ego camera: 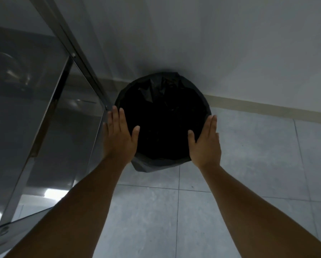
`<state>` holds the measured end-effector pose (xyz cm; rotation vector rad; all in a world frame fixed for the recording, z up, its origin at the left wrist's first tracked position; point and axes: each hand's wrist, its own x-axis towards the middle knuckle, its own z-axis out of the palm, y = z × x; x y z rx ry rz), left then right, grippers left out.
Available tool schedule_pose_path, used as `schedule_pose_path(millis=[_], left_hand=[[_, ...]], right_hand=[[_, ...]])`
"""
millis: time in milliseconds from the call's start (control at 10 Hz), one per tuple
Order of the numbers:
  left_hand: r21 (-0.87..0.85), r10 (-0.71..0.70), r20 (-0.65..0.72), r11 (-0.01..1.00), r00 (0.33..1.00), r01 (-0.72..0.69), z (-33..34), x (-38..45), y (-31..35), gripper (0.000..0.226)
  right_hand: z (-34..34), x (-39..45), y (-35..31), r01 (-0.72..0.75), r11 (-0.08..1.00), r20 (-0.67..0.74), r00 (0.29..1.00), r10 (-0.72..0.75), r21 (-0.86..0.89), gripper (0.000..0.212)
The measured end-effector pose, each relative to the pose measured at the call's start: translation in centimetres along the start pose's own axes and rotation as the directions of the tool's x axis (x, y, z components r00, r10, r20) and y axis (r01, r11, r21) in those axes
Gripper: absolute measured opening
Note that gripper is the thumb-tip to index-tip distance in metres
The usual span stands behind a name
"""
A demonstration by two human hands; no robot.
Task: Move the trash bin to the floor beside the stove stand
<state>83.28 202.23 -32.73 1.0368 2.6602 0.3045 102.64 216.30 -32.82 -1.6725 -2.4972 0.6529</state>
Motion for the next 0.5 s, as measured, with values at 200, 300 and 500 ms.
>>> schedule_pose_path(millis=[200,300,500], left_hand=[[0.096,-0.06,0.142,0.994,0.988,0.047,-3.6,-0.2,0.8,0.088],[0.185,-0.071,0.216,0.982,0.974,0.03,-7.3,-3.3,1.7,0.085],[0.17,-0.174,0.432,0.979,0.885,0.109,-18.5,-10.3,6.8,0.081]], right_hand=[[-4.0,0.8,-0.7,0.039,0.99,0.242,0.97,-0.006,-0.134,0.086],[-8.0,-1.0,-1.7,0.139,0.97,0.383,0.922,-0.052,-0.202,0.078],[-19.1,-7.3,-7.5,0.303,0.923,0.603,0.791,-0.103,-0.239,0.067]])
